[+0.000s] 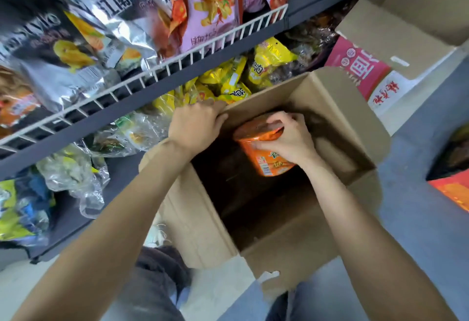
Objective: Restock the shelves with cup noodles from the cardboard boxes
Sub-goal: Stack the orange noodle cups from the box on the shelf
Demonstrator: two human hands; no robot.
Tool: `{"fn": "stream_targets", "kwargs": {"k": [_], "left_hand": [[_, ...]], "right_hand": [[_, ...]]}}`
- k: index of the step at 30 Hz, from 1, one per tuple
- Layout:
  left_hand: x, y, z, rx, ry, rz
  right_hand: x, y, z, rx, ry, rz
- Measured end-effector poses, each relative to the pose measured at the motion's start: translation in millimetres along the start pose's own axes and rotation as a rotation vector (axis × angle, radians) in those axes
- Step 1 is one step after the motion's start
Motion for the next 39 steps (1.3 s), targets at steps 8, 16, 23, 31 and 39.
{"fn": "stream_targets", "kwargs": {"k": [8,16,23,31,39], "left_hand": [[25.0,-71.9,8.3,-0.291,-0.265,0.145],[-138.1,-54.9,-24.5,0.088,0.581,0.160],[-237.2,-93.0,-84.9,-0.056,0.659,-0.257],[-268.3,-89.7,-119.2,-0.072,0.373,-0.434],[-265.9,-86.8,-117.0,-0.091,0.328,-0.453]], "right_hand": [[-57.8,-44.0,14.3,-0.144,0.105,-0.568],[-96.3,-106.1,-1.4,-0.313,0.178,-0.866],[-186.0,-205.5,-19.5,-0.548,0.421,-1.050],[-306.4,-276.2,-67.5,-0.537,0.876,-0.982],[-347.2,-344.5,-152.5,-0.414,0.928,-0.720]]}}
Point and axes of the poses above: each hand's wrist, its own z-axis away from the middle knuckle, its own x-axis out of the palm, y = z × x, the point moved 6 cm from there along -z, towards the middle knuckle, and after that the axes turned 6 degrees about z, right-handed, at the moved point
